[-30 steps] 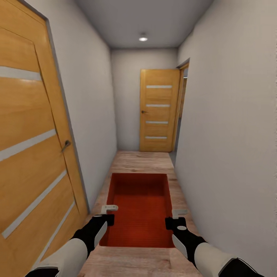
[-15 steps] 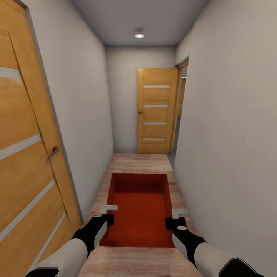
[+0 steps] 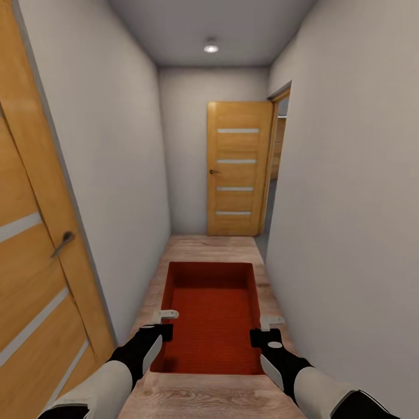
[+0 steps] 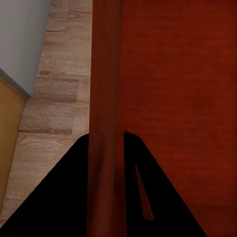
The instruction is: Move the two storage containers from the living room to the garage. In the garage, place one container on the floor and stack the other container on top of it (either order is fine).
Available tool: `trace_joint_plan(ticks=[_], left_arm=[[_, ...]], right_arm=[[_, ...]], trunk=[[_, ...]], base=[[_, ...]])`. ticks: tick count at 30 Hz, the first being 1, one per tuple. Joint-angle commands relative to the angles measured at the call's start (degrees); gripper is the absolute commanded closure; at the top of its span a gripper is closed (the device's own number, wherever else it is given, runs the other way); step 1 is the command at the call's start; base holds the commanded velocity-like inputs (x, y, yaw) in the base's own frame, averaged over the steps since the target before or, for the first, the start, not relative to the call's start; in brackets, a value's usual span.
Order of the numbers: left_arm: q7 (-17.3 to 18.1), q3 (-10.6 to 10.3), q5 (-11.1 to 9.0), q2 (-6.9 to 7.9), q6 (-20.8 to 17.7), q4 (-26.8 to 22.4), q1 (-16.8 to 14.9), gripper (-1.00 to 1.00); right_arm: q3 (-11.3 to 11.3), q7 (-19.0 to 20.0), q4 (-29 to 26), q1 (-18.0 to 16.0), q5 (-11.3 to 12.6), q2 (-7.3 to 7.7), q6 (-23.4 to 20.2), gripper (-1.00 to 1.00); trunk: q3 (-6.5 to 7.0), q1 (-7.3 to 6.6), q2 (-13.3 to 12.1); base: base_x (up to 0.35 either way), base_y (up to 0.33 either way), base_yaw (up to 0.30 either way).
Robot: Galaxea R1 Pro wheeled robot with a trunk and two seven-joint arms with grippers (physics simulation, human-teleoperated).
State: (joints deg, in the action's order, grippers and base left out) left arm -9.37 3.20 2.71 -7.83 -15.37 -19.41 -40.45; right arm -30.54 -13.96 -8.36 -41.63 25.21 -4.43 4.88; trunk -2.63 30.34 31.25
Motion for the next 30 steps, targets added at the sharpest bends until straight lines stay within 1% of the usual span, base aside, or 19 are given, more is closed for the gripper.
trace_joint_plan(ticks=[1,30], left_arm=[[-0.2,1.5,1.1,0.01,-0.5,-3.1,-0.1,1.00],[-0.2,1.5,1.1,0.01,-0.5,-3.1,-0.1,1.00]], right_arm=[[-0.5,-0.1,0.2,0.0,0.9,0.04,0.3,1.00],[-0.5,-0.1,0.2,0.0,0.9,0.12,0.3,1.00]], trunk=[[-0.12,0.05,0.1],[-0.12,0.05,0.1]], base=[[0.322,0.000,0.000],[0.322,0.000,0.000]])
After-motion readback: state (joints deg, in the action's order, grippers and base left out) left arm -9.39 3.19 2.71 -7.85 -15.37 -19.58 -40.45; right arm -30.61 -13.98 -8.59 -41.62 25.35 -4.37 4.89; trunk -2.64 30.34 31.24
